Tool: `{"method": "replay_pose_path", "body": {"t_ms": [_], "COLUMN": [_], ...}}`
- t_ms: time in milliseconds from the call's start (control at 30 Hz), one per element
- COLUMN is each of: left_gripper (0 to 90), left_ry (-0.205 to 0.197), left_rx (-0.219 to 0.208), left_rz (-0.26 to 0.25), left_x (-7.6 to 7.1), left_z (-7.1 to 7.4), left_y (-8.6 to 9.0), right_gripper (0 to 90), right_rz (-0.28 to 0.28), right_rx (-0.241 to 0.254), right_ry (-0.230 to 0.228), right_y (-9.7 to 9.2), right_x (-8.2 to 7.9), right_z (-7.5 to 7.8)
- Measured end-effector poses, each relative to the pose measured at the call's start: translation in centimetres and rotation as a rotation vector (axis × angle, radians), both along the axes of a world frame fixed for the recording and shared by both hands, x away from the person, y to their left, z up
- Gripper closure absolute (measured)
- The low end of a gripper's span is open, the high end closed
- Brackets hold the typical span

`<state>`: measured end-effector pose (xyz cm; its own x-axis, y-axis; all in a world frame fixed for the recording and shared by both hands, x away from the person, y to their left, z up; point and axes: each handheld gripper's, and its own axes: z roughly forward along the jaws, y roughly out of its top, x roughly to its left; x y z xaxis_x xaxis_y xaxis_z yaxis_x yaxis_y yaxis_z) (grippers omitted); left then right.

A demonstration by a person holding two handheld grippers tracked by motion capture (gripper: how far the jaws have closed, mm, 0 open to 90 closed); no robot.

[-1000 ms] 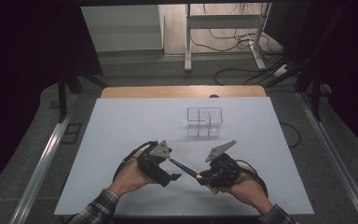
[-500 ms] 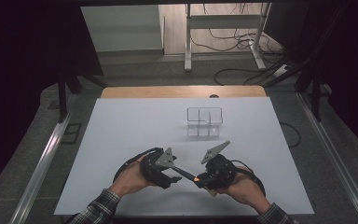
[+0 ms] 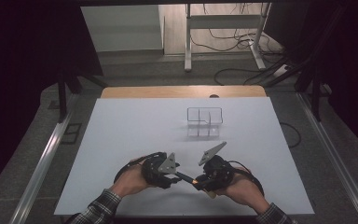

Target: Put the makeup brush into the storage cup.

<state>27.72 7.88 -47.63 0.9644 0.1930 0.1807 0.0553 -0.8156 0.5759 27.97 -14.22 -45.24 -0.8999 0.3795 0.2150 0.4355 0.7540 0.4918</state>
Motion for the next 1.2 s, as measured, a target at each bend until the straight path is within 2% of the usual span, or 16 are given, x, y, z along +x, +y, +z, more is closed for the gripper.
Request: {"method": "replay_pose_path", "body": {"t_ms": [33, 67, 100, 133, 167, 233, 267, 300, 400, 433, 633, 700, 733, 767, 867, 1200], "left_gripper": [61.6, 65.9, 70.7, 75.7, 78.1, 78.2, 78.3, 78.3, 78.3, 78.3, 78.3, 78.3, 78.3, 78.3, 78.3, 78.3], "left_ry": [-0.002, -0.002, -0.007, -0.007, 0.031, 0.042, 0.06, 0.085, 0.091, 0.098, 0.097, 0.101, 0.106, 0.111, 0.113, 0.128], "left_rx": [0.038, 0.038, 0.098, 0.098, 0.073, 0.075, 0.035, 0.028, 0.028, 0.023, 0.013, 0.001, -0.007, -0.009, -0.022, -0.088], "left_rz": [-0.052, -0.052, -0.125, -0.125, -0.152, -0.152, -0.133, -0.122, -0.097, -0.082, -0.051, -0.043, -0.039, -0.028, -0.013, 0.062], "left_x": [-0.3, -0.3, -0.6, -0.6, -0.9, -0.8, -0.8, -0.5, -0.6, -0.5, -0.4, -0.4, -0.4, -0.4, -0.4, -0.7], "left_z": [-0.1, -0.1, -0.3, -0.3, -0.3, -0.2, -0.4, -0.4, -0.6, -0.7, -0.8, -0.8, -0.8, -0.8, -0.8, -0.7], "left_y": [-0.1, -0.1, -0.2, -0.2, -0.2, -0.2, -0.2, 0.1, 0.1, 0.1, 0.3, 0.4, 0.5, 0.6, 0.9, 2.3], "right_gripper": [71.3, 70.8, 69.3, 69.3, 64.3, 62.7, 54.9, 43.5, 37.7, 32.7, 24.2, 17.3, 17.3, 11.6, 6.6, 1.5], "right_rz": [0.006, 0.006, 0.008, 0.008, -0.013, -0.011, -0.022, -0.031, -0.037, -0.047, -0.069, -0.084, -0.084, -0.102, -0.111, -0.182], "right_rx": [0.004, 0.01, 0.018, 0.018, 0.046, 0.063, 0.083, 0.089, 0.096, 0.113, 0.139, 0.151, 0.151, 0.142, 0.131, 0.161], "right_ry": [-0.004, -0.009, -0.017, -0.017, -0.055, -0.057, -0.07, -0.098, -0.109, -0.103, -0.114, -0.113, -0.113, -0.133, -0.149, -0.195], "right_y": [-0.1, -0.1, -0.2, -0.2, -0.7, -0.9, -1.1, -1.3, -1.5, -1.7, -2.1, -2.3, -2.3, -2.4, -2.5, -3.8], "right_x": [0.0, 0.0, 0.0, 0.0, 0.2, 0.4, 0.5, 0.7, 0.9, 1.0, 1.3, 1.4, 1.4, 1.4, 1.3, 1.4], "right_z": [-0.1, -0.1, -0.1, -0.1, 0.1, 0.1, 0.1, 0.1, 0.1, 0.1, 0.1, 0.0, 0.0, -0.1, -0.1, 0.0]}}
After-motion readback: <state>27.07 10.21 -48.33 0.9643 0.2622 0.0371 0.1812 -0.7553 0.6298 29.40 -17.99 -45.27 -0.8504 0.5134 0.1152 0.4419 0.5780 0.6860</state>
